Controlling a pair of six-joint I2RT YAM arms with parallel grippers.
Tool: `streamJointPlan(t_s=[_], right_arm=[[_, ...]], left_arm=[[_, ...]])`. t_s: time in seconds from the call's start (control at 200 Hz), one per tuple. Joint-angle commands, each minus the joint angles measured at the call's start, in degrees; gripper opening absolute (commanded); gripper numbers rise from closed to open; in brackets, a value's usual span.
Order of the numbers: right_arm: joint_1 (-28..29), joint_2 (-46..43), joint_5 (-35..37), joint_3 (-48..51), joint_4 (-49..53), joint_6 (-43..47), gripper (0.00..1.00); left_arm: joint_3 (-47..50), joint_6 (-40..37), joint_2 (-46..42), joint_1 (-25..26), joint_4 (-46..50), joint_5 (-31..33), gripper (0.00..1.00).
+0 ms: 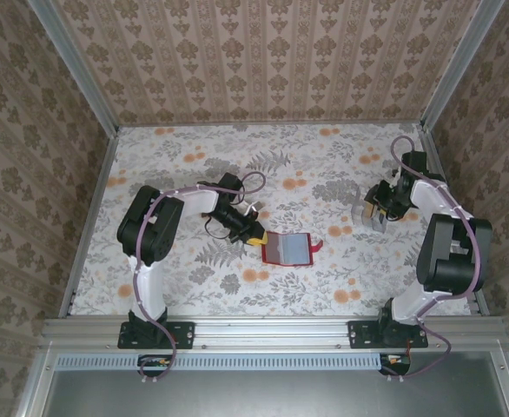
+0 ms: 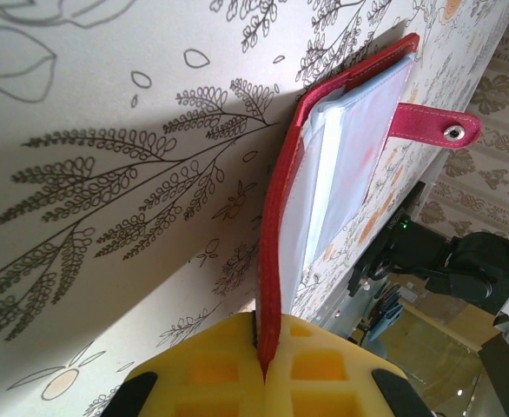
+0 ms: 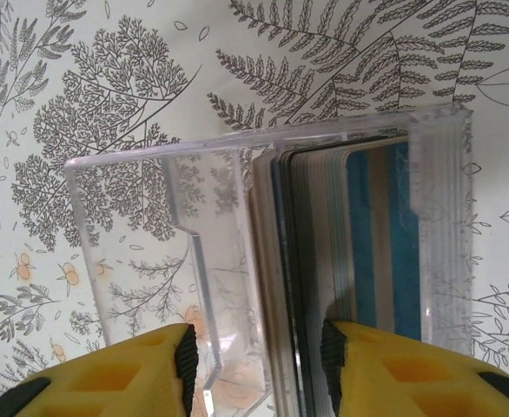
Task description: Put the credit cards into the card holder
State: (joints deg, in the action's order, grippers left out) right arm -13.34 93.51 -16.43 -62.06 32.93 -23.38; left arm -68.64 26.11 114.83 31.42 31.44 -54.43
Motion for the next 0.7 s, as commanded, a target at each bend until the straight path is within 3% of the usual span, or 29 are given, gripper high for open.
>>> streamJointPlan(t_s=[0.0, 0.46, 0.695], right_arm=[[0.67, 1.95, -2.94, -2.0, -0.97, -1.01, 0.39], [2.62, 3.3, -2.42, -5.12, 1.85, 0.17, 0.39], [5.09, 5.75, 4.7, -6.9, 5.45, 1.43, 0.45]], left_arm=[[0.1, -0.08, 0.9, -0.22, 0.19, -1.31, 0.0], [-0.08, -0.16, 1.37, -0.39, 0.25, -1.3, 0.0], [0.33, -0.08, 0.95, -0.39, 0.15, -1.04, 0.0]])
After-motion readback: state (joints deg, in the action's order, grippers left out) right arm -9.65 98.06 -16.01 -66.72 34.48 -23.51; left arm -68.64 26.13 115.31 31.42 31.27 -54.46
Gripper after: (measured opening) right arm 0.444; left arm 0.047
